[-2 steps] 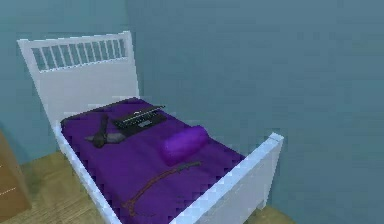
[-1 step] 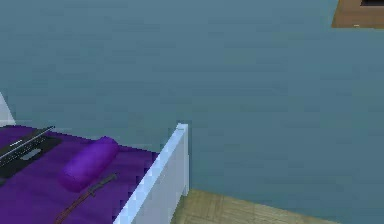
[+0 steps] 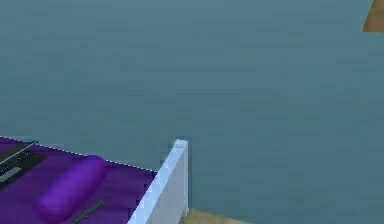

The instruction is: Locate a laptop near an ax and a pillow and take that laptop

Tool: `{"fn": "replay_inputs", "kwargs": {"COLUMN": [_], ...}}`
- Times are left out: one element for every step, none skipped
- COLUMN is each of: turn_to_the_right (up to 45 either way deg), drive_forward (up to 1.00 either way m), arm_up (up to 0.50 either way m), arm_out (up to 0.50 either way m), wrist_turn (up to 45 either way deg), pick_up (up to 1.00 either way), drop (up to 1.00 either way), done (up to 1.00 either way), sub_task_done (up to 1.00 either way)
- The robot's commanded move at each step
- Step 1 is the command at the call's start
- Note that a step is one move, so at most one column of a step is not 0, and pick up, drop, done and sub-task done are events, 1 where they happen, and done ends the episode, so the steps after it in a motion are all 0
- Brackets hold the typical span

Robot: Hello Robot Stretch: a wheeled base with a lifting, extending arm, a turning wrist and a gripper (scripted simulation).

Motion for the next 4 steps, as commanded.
{"fn": "replay_inputs", "kwargs": {"turn_to_the_right": [45.0, 45.0, 15.0, 0.0], "drive_forward": [0.0, 0.0, 0.0, 0.05], "arm_up": [0.0, 0.0, 0.0, 0.0], "arm_out": [0.0, 0.0, 0.0, 0.0], "wrist_turn": [0.0, 0.0, 0.0, 0.0], "pick_up": [0.0, 0.0, 0.0, 0.0], "drop": [0.0, 0.0, 0.0, 0.0], "done": [0.0, 0.0, 0.0, 0.0], "sub_task_done": [0.0, 0.0, 0.0, 0.0]}}
